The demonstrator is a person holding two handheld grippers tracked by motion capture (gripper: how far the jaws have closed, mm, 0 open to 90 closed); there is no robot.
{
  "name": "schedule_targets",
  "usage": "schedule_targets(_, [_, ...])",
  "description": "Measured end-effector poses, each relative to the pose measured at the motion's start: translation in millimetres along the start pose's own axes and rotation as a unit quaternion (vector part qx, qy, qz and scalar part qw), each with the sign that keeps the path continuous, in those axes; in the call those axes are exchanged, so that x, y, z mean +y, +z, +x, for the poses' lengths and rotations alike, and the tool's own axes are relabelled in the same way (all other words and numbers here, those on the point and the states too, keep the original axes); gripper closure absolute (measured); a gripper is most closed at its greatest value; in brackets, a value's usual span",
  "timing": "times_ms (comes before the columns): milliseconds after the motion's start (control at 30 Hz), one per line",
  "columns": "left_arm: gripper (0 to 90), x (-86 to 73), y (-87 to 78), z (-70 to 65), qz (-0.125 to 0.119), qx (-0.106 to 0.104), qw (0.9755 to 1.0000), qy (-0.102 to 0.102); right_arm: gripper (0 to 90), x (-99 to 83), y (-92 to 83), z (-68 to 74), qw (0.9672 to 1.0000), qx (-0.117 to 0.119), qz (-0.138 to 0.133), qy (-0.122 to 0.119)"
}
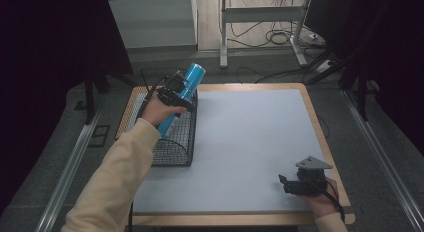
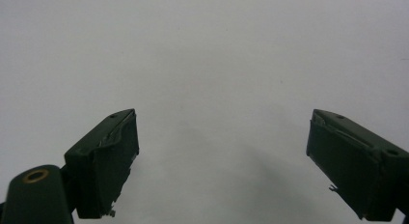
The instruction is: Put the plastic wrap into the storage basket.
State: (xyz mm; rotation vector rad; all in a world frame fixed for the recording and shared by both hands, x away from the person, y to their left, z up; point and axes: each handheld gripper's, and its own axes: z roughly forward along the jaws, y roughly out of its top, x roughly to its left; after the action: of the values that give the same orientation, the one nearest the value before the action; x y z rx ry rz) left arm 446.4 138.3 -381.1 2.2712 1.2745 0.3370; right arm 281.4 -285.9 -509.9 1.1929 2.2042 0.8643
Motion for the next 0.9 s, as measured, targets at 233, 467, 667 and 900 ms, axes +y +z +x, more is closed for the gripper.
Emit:
schedule_targets(233, [18.3, -19.5, -18.7, -31.3, -0.036, -0.026, 0.9986, 0.029, 11.4, 0.6, -0.5, 1.2, 1.0, 0.001, -0.003, -0.002])
schedule_targets(467, [18.2, -41.2, -28.1, -61.3, -0.066, -0.04, 0.9962, 0.04, 11.4, 1.2, -1.5, 3.6, 1.0, 0.002, -0.006, -0.005])
schedule_targets(667, [18.3, -65.6, -25.3, -95.1, -0.084, -0.068, 0.9917, 0.068, 11.4, 1.8, -2.2, 5.6, 0.9999, 0.003, -0.008, -0.009])
schedule_targets(900, [18.4, -93.4, -6.8, -124.7, -0.087, -0.099, 0.9872, 0.09, 11.4, 1.7, -2.4, 6.2, 0.9999, 0.003, -0.009, -0.009])
